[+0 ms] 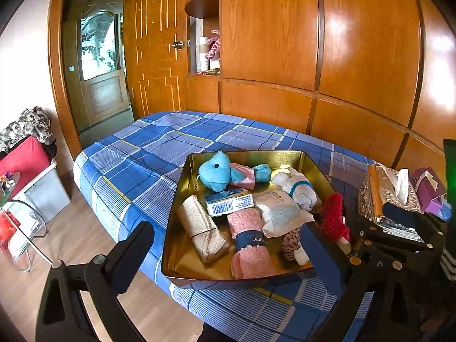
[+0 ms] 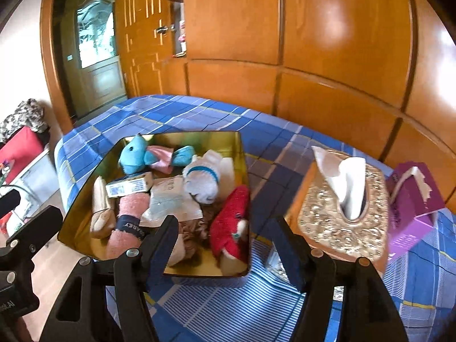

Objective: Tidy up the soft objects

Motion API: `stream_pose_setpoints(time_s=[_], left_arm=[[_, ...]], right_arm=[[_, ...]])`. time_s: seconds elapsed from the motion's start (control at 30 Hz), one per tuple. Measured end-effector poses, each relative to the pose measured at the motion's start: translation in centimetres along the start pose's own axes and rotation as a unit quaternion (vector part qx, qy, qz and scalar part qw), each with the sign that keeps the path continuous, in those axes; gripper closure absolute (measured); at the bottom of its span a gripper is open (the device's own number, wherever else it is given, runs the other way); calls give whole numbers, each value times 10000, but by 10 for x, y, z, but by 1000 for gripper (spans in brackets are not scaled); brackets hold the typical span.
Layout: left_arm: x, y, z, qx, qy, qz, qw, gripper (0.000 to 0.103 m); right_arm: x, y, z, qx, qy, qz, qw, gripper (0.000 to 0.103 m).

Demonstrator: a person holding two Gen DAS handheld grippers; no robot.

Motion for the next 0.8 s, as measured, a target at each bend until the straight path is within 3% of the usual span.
stream_pose_setpoints(time_s=[0.8], left_arm=[[8, -8, 1, -108, -61, -27, 9999, 0]], right_arm=[[15, -9, 5, -85, -186, 175, 9996, 35]])
Point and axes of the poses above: each gripper's, at about its wrist camera, not at the fingertips, and x roughly against the way its jaws point, y to its left, z to its underside, the point moved 9 cm from there along -x, roughly the way its jaws point, and after that the axes turned 3 degrees about y, right-handed, at the moved point
